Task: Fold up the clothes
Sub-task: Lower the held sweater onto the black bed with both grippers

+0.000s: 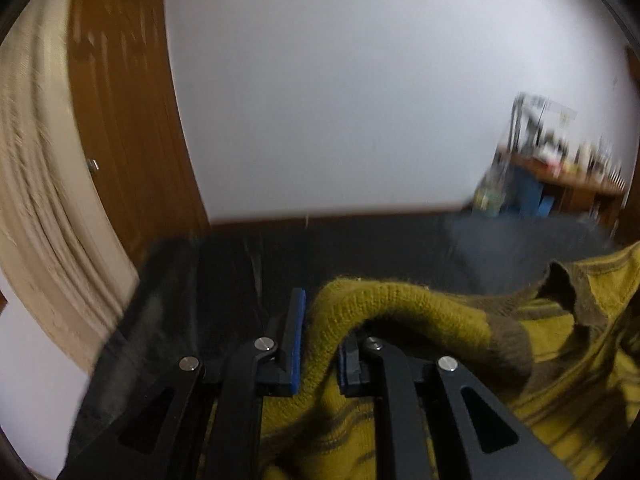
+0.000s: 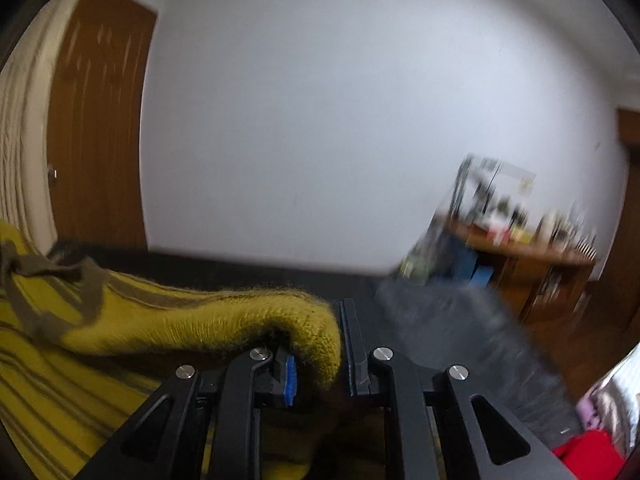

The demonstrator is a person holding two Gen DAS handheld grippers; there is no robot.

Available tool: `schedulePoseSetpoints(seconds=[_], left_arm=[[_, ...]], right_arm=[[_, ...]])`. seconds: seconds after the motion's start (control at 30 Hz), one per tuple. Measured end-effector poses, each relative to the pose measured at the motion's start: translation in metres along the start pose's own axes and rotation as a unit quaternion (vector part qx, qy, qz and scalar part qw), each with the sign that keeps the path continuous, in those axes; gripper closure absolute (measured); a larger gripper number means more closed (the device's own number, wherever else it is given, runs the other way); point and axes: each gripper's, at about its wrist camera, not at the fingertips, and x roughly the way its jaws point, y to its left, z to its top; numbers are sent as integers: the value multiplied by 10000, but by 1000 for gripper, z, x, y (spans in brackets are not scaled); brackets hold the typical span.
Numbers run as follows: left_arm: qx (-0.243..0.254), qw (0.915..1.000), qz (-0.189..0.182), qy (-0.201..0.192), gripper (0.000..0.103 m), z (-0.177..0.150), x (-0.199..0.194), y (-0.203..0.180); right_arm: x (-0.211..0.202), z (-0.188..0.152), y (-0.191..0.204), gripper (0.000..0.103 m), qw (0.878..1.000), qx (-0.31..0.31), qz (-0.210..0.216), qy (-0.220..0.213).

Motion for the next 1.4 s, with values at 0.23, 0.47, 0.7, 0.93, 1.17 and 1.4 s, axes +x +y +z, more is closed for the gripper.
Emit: schedulePoseSetpoints(seconds=[0.23, 0.47, 0.7, 0.93, 1.17, 1.4], left_arm=[[104, 9960, 67, 879, 86, -22, 80, -22], [-394, 9895, -216, 1374, 74, -15, 107, -5], [-1016, 9760, -402, 1884, 54, -10, 138, 15], [-453, 9839, -206, 1714, 46, -18, 122, 7], [277, 9887, 5, 1476, 44, -27, 91, -7], [1106, 9834, 53, 1440, 38, -35, 90, -41]], right_arm=[[74, -46, -6, 79, 9929, -192, 162, 1167], [87, -52, -21, 32, 9914, -382, -139, 1246], [71, -21, -24, 32, 9908, -343, -161, 1300], [48, -29, 16, 32, 9831, -1253, -12, 1331], [38, -58, 75, 32, 9536, -2206, 1173, 1679], [88, -72, 92, 32, 9397, -1553, 1833, 2433]])
